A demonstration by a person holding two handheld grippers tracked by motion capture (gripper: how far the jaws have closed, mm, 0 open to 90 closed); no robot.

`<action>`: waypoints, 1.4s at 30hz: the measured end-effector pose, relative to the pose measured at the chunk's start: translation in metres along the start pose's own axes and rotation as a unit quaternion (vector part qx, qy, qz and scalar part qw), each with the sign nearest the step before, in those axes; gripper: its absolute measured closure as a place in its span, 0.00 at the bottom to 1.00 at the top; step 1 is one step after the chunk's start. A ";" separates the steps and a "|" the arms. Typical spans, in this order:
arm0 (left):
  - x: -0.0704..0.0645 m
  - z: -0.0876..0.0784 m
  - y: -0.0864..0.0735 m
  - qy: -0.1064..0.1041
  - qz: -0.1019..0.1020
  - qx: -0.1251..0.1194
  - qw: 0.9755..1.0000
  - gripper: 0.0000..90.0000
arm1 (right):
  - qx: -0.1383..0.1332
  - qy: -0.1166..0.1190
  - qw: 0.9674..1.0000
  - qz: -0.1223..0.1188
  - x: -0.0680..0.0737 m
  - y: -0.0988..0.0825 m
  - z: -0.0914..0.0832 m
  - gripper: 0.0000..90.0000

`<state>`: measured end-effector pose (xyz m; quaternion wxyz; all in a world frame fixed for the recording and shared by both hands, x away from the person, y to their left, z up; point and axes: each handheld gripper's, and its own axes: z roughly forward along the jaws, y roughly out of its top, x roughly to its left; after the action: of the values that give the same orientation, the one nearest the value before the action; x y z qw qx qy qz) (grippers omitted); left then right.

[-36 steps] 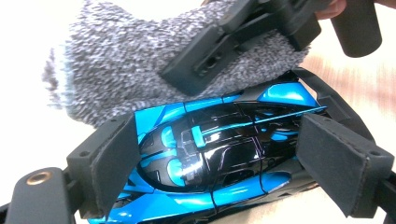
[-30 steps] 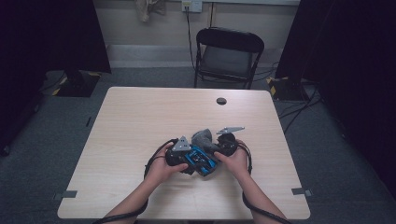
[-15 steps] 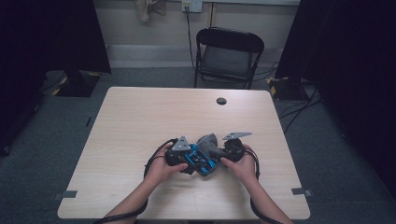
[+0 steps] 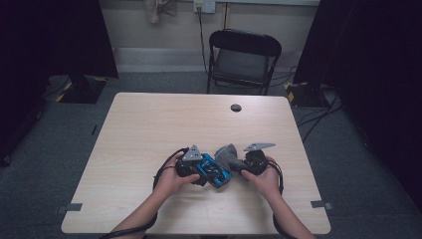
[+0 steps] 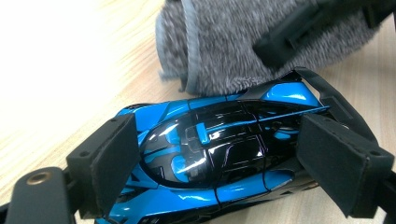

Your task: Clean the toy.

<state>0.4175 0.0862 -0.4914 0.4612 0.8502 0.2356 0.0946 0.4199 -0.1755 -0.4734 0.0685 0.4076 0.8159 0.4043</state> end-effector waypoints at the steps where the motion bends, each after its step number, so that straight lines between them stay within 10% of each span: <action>1: 0.000 0.000 0.000 0.000 0.000 0.000 1.000 0.15 | -0.003 -0.004 1.000 -0.001 -0.001 0.001 -0.001 0.77; 25: 0.000 0.000 0.000 0.000 0.000 -0.002 1.000 0.15 | -0.019 -0.034 0.999 0.015 0.005 0.047 0.050 0.77; 42: 0.000 0.000 0.000 0.000 -0.001 -0.002 1.000 0.15 | -0.014 -0.009 1.000 0.022 0.013 0.040 0.062 0.76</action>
<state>0.4173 0.0864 -0.4918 0.4629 0.8492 0.2358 0.0945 0.4632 -0.1148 -0.4833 0.0727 0.4283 0.8005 0.4129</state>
